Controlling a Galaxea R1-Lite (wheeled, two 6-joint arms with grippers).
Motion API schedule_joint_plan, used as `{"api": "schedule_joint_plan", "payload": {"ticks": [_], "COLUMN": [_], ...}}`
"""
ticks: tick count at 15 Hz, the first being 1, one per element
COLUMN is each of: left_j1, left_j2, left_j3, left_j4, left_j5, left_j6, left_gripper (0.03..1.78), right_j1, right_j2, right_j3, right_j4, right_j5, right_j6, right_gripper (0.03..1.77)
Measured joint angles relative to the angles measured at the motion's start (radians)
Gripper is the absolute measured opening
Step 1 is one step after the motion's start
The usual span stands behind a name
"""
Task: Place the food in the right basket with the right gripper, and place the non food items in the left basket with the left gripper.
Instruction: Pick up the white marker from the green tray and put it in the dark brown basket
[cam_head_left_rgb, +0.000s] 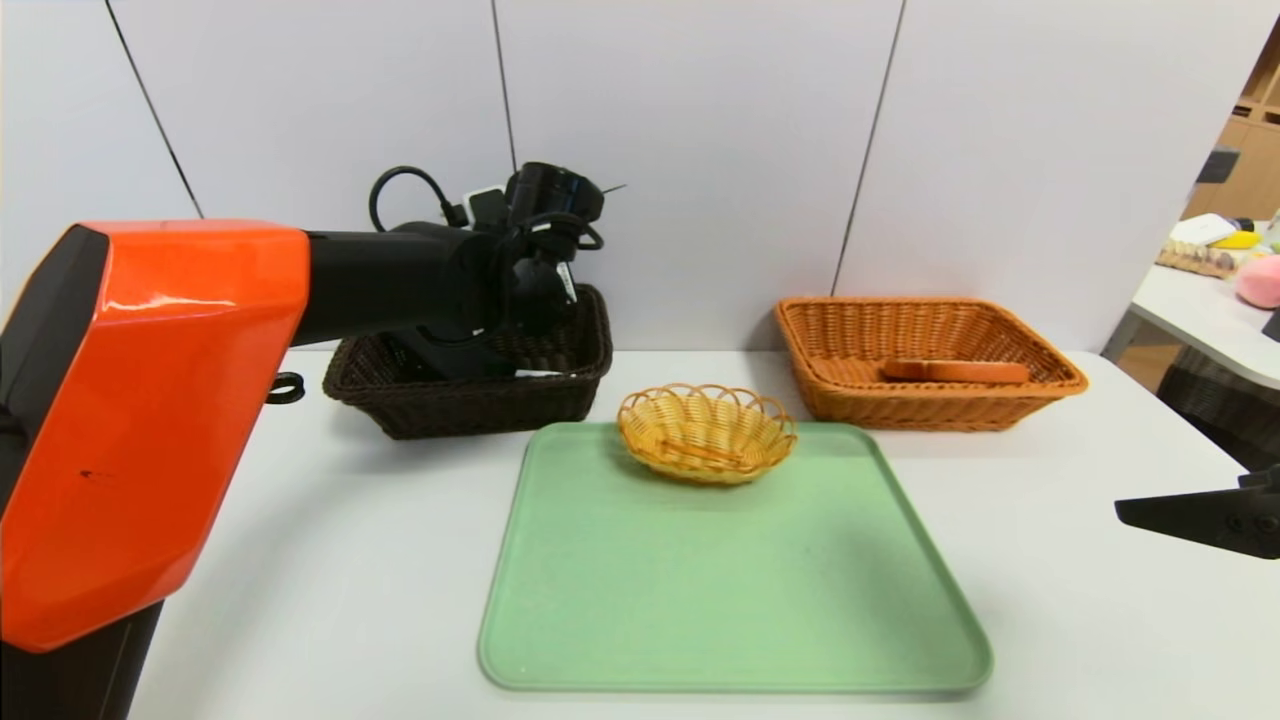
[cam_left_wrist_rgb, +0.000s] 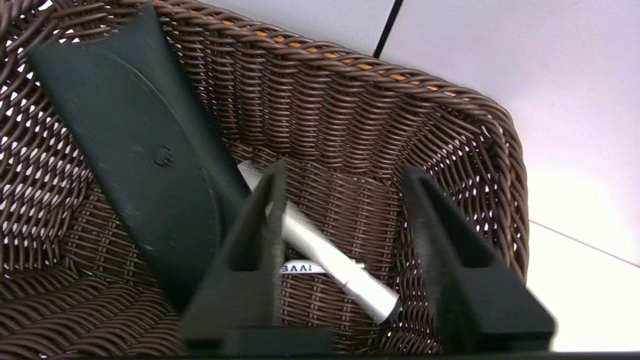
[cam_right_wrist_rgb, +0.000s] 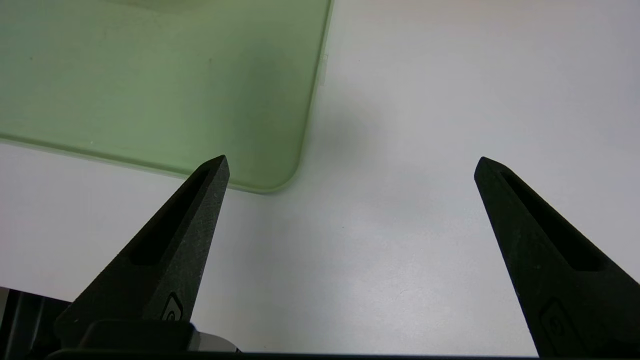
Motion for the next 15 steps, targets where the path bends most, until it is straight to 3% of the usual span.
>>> {"api": "schedule_joint_plan", "payload": {"ticks": [7,11,13,15], "left_j1": [-0.007,-0.024,-0.026,-0.027], "left_j2": [-0.038,-0.156,-0.229,-0.316], "left_j3": [0.000,0.025,0.107,0.234], "left_j4": [0.018,0.056,0.058,0.057], "left_j5": [-0.001,-0.011,-0.074,-0.192], "left_j6": [0.040,0.283,0.420,0.524], "left_gripper": [1.39,1.52,1.56,1.59], "right_j1": [0.000,0.000,-0.001,-0.004], "right_j2": [0.000,0.000,0.000,-0.001], "right_j3": [0.000,0.000,-0.001,-0.008], "right_j4": [0.000,-0.002,-0.002,-0.001], "right_j5": [0.000,-0.001,-0.001,-0.001], "right_j6": [-0.001,-0.019,-0.047,-0.073], "right_gripper": [1.70,1.70,1.70,1.70]}}
